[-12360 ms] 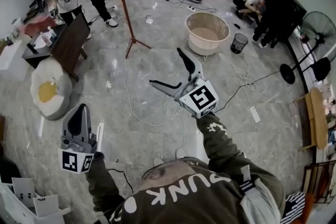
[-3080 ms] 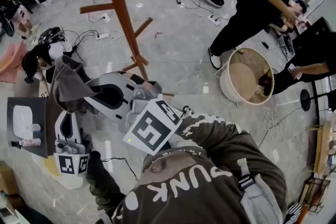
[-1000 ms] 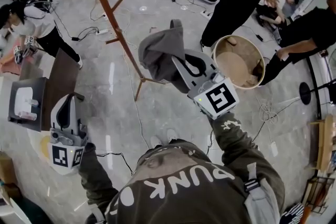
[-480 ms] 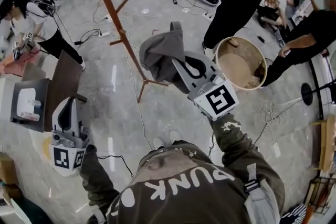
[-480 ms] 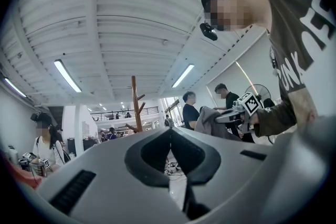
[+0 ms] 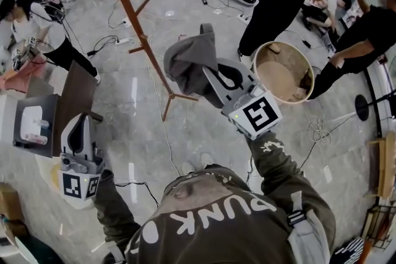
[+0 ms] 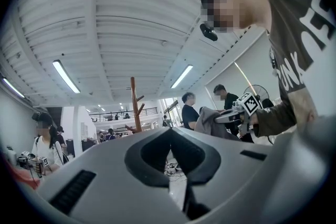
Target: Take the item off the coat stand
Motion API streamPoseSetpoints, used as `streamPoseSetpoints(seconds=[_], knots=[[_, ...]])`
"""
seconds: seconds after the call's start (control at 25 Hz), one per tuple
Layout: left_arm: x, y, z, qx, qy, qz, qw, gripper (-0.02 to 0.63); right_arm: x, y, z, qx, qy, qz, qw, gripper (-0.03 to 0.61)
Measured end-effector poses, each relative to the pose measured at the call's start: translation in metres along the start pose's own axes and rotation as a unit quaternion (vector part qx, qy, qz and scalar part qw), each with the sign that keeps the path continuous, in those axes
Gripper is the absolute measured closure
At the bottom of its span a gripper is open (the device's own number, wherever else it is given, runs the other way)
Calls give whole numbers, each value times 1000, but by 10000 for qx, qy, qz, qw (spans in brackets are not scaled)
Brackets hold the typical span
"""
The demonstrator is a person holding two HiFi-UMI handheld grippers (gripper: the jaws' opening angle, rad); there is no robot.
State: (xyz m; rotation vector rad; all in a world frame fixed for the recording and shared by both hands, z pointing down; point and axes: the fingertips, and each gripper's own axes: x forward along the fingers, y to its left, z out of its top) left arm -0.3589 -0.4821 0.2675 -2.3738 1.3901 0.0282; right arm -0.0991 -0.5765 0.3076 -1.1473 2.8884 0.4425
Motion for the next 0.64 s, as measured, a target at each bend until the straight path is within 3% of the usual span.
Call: streamPoseSetpoints(seconds=[0.64], knots=[[0, -2, 2, 12, 4, -8, 10000, 609, -2, 1, 5, 22, -33, 48, 10000, 557]])
